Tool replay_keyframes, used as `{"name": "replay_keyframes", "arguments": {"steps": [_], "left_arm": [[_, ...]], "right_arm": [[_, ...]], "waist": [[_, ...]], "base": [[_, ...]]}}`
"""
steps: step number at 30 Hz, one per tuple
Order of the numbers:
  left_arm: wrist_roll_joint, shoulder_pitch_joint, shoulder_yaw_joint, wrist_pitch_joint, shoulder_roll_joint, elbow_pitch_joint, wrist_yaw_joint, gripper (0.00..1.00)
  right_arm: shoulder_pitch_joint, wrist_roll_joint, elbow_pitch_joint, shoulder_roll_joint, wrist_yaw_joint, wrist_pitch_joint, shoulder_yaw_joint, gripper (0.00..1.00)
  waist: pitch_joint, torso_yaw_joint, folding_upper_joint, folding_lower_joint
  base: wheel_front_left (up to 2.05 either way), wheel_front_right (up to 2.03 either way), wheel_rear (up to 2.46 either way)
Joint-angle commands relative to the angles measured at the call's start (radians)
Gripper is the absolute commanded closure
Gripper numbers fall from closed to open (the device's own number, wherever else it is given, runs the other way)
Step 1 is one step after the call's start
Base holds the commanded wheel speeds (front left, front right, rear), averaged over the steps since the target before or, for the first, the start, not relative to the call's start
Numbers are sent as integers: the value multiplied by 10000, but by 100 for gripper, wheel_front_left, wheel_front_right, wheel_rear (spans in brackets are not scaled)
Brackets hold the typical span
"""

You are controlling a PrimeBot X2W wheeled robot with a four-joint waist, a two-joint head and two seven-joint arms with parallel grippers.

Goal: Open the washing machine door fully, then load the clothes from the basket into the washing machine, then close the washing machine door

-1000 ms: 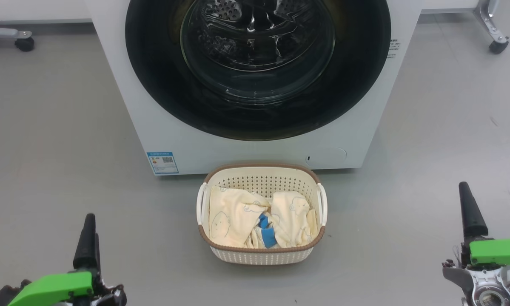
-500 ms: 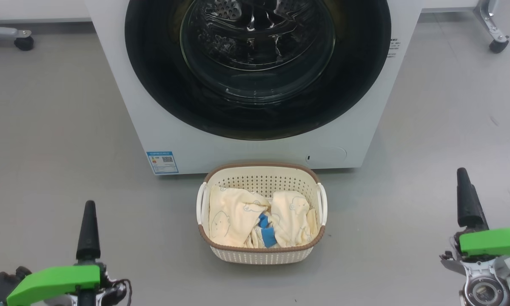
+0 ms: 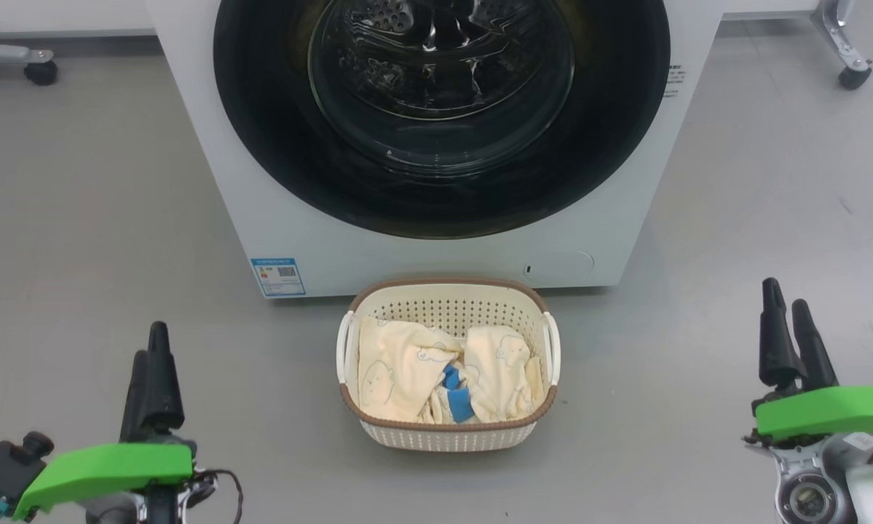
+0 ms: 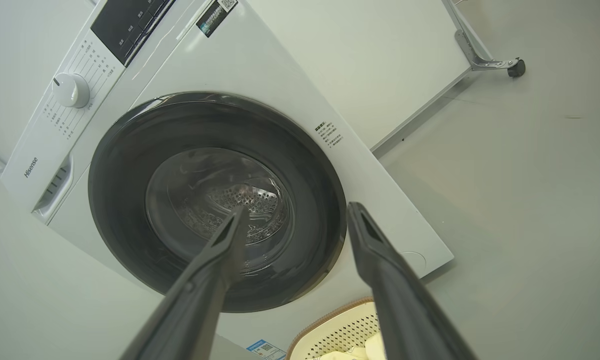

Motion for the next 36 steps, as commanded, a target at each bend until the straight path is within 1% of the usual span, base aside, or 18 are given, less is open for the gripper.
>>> {"name": "replay_keyframes", "arguments": {"steps": [1,8,13,16,27,28,32,36], "left_arm": [[371,-504,217,-123,192,-425,-55,0],[1763,-568,131,-328,204,-490,-60,0],[3208,-569,-123,-475,212,-514,-64,0],[3884,-581,-156,-563,217,-475,-42,0],[6184,-673,-490,-886,234,-398,384,0],[6184,-673,-490,-886,234,-398,384,0],[6973,-688,-687,-1003,241,-354,572,0],[7758,-691,-917,-1121,247,-281,664,0]], "right_arm": [[-624,-393,-452,-171,-19,-185,203,0],[-686,-1510,-508,-182,-20,-392,318,0],[-731,-2374,-492,-190,-21,-539,335,0],[-767,-3170,-480,-195,-22,-628,384,0],[-801,-5157,-275,-213,-25,-952,700,0],[-801,-5157,-275,-213,-25,-952,700,0],[-851,-5865,-79,-220,-26,-1070,726,0],[-906,-6546,81,-226,-27,-1188,744,0]], "waist": [[6,4,0,0],[19,13,0,0],[20,15,0,-1],[23,12,0,-1],[-15,-13,0,-1],[-15,-13,0,-1],[-47,-14,0,-1],[-79,-8,0,-1]], "base": [[0,0,0],[0,0,0],[0,0,0],[0,0,0],[0,0,0],[0,0,0],[0,0,0],[0,0,0]]}}
